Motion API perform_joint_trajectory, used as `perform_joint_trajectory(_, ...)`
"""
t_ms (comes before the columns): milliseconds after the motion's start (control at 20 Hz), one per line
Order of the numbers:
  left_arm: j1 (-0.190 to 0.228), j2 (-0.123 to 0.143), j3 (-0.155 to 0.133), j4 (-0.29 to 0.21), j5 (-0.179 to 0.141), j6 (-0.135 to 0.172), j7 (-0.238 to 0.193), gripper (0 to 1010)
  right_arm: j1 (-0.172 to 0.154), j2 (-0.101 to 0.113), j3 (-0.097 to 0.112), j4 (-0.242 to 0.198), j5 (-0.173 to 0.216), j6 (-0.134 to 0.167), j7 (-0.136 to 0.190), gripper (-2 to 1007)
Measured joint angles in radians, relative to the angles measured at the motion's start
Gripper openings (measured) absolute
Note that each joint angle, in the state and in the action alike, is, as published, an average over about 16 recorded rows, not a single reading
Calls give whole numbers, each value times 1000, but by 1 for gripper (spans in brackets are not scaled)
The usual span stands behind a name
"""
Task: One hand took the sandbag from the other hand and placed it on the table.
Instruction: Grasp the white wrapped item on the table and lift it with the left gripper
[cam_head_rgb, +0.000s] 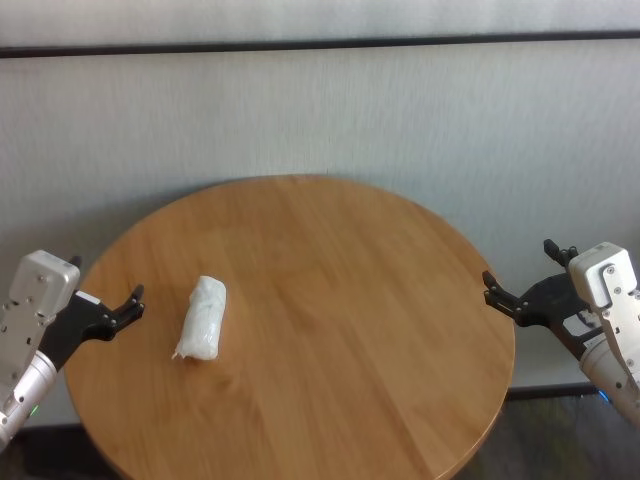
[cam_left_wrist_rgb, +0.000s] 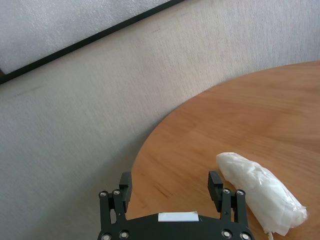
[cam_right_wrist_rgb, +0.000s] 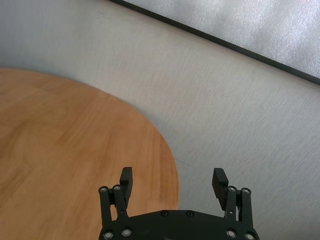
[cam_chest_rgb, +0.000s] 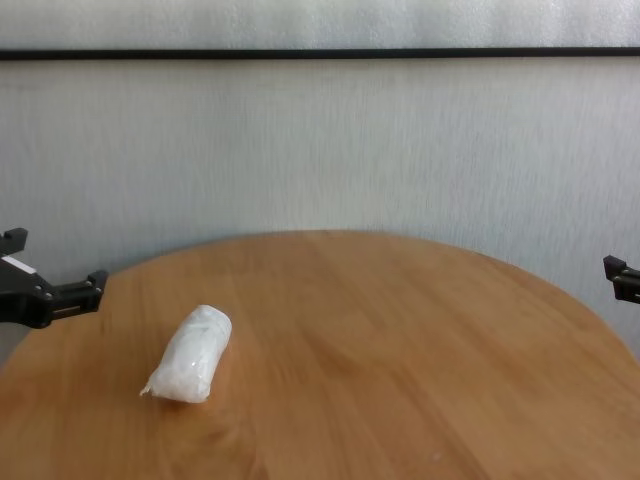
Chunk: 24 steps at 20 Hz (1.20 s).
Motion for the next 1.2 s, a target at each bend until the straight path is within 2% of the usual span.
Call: perform_joint_trajectory(1200,0,0,-1,0,0,1,0,1002,0,0,0,0,0,0,0,1003)
